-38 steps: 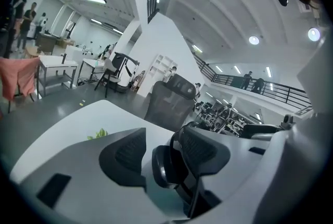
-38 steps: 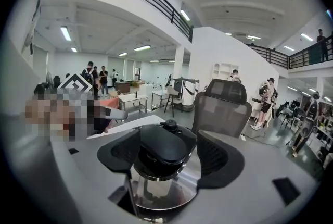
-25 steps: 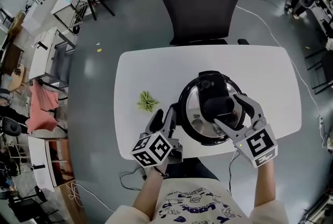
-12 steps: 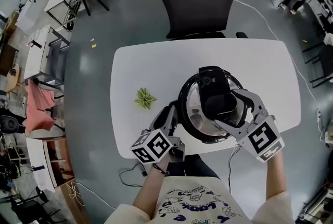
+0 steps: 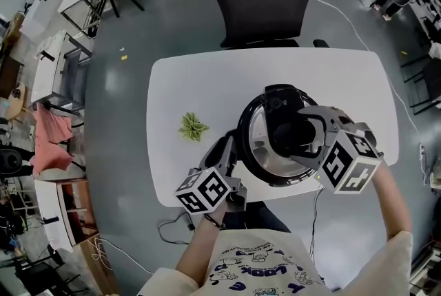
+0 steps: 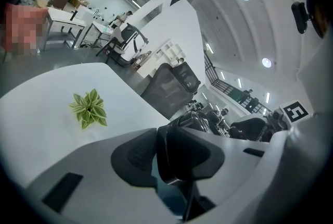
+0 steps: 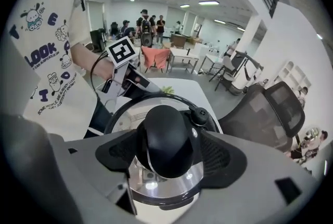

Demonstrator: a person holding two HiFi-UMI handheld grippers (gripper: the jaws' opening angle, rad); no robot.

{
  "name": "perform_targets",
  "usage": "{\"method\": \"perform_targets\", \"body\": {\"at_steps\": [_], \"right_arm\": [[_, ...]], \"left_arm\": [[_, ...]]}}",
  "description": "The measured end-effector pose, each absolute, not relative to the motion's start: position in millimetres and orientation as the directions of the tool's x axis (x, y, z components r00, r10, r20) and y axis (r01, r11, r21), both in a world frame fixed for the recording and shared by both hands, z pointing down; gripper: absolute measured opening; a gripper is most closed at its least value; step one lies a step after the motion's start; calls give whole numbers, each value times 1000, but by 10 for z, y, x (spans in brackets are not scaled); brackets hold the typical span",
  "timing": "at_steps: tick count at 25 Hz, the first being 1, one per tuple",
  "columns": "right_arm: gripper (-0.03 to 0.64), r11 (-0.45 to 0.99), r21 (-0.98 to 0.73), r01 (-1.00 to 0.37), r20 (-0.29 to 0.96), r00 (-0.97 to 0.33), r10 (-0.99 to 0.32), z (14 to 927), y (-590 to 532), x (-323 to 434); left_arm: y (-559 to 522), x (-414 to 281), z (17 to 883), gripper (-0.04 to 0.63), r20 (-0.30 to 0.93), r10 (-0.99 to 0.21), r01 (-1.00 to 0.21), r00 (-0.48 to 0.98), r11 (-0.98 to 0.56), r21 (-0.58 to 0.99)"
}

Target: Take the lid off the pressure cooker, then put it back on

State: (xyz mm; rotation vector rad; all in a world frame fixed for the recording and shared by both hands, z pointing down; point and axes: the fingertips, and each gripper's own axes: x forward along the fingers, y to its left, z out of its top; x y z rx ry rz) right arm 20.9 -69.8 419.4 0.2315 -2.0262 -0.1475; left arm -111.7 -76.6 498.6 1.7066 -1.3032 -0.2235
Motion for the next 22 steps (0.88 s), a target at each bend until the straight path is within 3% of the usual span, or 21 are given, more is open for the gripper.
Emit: {"method": "perform_targets", "body": {"at_steps": [10,16,22], "right_arm": [[342,994,75,85,949,-313,-45,4383,-657,153],[314,995,-39,96,961,-268,63,4406,-606,127],[310,992,-67,110,972,-217,90,4446,-606,142]], "left_arm": [[-768,-1126,5008,126,389,-826,-666,407,22,746],[-744,-1153,4987,126,388,-828,-665,406,24,746],[-755,-1142,4999,126,390,-828,-667,404,26,745]]}}
